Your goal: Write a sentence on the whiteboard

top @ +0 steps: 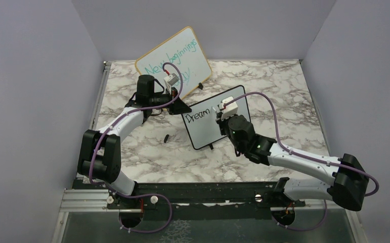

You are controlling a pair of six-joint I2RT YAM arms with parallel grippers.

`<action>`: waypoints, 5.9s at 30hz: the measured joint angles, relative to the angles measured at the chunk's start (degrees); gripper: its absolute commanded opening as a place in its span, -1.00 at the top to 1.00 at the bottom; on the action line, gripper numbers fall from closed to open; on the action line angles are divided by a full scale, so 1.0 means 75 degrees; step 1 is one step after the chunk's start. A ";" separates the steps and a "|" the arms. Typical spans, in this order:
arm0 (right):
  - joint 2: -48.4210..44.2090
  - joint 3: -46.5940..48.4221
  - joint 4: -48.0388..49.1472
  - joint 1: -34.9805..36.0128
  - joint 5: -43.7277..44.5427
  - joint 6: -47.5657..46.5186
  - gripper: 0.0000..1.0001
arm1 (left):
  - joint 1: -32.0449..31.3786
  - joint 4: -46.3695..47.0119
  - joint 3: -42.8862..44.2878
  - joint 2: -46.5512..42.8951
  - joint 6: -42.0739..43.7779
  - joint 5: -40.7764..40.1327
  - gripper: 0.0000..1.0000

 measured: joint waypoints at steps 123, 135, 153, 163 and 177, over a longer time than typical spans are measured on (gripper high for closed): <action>-0.0015 0.0099 -0.0490 -0.0052 -0.0207 0.0239 0.99 | 0.0003 -0.0015 0.0000 0.0000 0.0023 -0.0020 1.00; -0.0117 0.0096 -0.0833 -0.0137 -0.0087 0.0370 1.00 | 0.0003 -0.0015 0.0000 0.0000 0.0020 -0.0017 1.00; -0.0128 0.0096 -0.0947 -0.0143 -0.0446 0.0443 0.99 | 0.0003 -0.0017 0.0000 0.0000 0.0023 -0.0020 1.00; -0.0125 0.0102 -0.0944 -0.0143 -0.0571 0.0443 1.00 | 0.0003 -0.0020 0.0000 0.0000 0.0023 -0.0020 1.00; -0.0545 0.0102 -0.0953 -0.0143 -0.0519 0.0379 0.99 | 0.0003 -0.0052 0.0015 0.0000 0.0038 -0.0017 1.00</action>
